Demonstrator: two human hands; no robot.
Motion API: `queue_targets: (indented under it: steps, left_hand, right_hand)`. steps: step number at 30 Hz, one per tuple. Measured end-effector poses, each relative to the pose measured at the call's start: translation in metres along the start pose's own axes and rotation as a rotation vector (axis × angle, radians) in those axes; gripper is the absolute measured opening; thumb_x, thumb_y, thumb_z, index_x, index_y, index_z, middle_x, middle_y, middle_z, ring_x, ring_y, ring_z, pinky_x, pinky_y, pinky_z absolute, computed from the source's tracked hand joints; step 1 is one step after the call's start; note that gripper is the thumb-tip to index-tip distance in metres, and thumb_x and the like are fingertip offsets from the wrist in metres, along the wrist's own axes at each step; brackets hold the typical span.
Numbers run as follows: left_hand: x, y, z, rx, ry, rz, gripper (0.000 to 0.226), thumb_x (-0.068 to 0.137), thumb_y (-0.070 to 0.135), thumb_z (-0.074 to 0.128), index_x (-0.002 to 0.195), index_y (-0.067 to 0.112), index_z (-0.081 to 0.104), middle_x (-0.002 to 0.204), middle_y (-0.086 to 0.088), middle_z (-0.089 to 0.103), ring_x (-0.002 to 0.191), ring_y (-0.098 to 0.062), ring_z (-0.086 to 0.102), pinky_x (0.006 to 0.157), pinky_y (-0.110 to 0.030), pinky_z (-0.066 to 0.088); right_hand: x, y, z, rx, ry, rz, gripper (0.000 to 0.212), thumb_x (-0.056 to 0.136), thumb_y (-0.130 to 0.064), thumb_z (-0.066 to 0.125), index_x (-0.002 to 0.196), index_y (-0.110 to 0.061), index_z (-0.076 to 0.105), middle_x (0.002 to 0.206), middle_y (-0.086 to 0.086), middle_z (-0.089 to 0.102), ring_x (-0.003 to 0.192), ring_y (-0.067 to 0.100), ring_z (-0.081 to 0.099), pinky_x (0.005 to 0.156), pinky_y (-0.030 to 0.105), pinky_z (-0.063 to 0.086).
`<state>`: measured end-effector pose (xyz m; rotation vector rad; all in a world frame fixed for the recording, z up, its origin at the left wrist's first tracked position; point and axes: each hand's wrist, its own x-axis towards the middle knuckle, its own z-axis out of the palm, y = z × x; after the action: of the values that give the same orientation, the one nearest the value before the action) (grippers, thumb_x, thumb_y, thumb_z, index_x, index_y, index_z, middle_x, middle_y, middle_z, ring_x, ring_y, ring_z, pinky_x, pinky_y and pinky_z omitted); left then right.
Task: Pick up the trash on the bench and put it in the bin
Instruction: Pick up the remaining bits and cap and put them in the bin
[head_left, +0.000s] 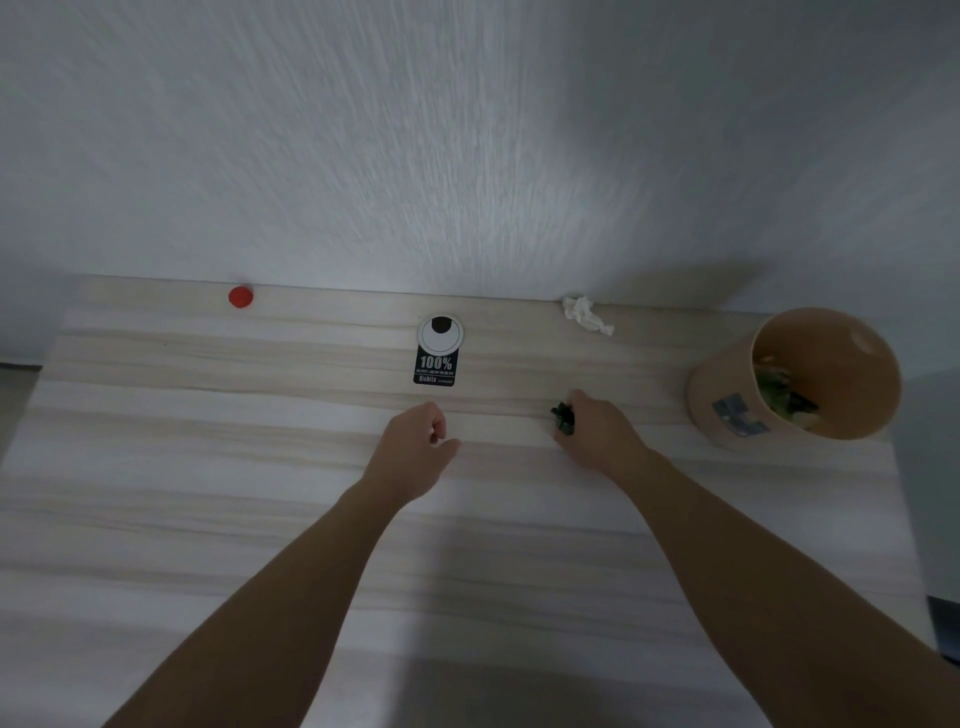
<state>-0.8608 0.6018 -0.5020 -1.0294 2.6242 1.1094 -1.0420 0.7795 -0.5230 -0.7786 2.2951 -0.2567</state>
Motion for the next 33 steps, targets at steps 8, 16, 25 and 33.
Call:
queue_targets:
  steps: [8, 16, 25, 33]
  left_hand:
    - [-0.001, 0.009, 0.013, 0.007, -0.016, 0.021, 0.024, 0.08, 0.024, 0.07, 0.072, 0.02, 0.047, 0.072, 0.006, 0.053, 0.067, -0.01, 0.05, 0.059, -0.02, 0.037]
    - [0.021, 0.038, 0.024, 0.051, -0.018, 0.092, 0.024, 0.081, 0.026, 0.069, 0.076, 0.019, 0.047, 0.081, 0.002, 0.055, 0.077, -0.016, 0.054, 0.067, -0.026, 0.043]
    - [0.076, 0.089, 0.035, 0.082, -0.015, 0.173, 0.033, 0.077, 0.034, 0.073, 0.08, 0.019, 0.044, 0.087, 0.001, 0.049, 0.079, -0.018, 0.048, 0.068, -0.029, 0.033]
    - [0.125, 0.137, 0.062, 0.125, -0.005, 0.144, 0.053, 0.075, 0.043, 0.075, 0.106, 0.011, 0.046, 0.11, -0.005, 0.041, 0.087, -0.02, 0.046, 0.077, -0.03, 0.04]
  right_hand:
    - [-0.021, 0.018, -0.014, 0.082, 0.025, 0.074, 0.022, 0.088, -0.016, 0.053, 0.107, -0.005, 0.051, 0.104, 0.019, 0.062, 0.094, 0.032, 0.058, 0.066, 0.029, 0.032]
    - [-0.042, 0.039, -0.026, 0.129, 0.065, 0.106, 0.018, 0.092, -0.016, 0.048, 0.109, -0.011, 0.044, 0.087, 0.009, 0.055, 0.079, 0.028, 0.054, 0.062, 0.033, 0.04]
    - [-0.055, 0.073, -0.036, 0.136, 0.097, 0.177, 0.021, 0.092, -0.023, 0.048, 0.111, -0.016, 0.047, 0.094, 0.009, 0.063, 0.084, 0.028, 0.058, 0.071, 0.034, 0.048]
    - [-0.056, 0.086, -0.033, 0.167, 0.099, 0.145, 0.017, 0.09, -0.024, 0.051, 0.105, -0.016, 0.048, 0.089, 0.008, 0.063, 0.082, 0.027, 0.06, 0.072, 0.038, 0.052]
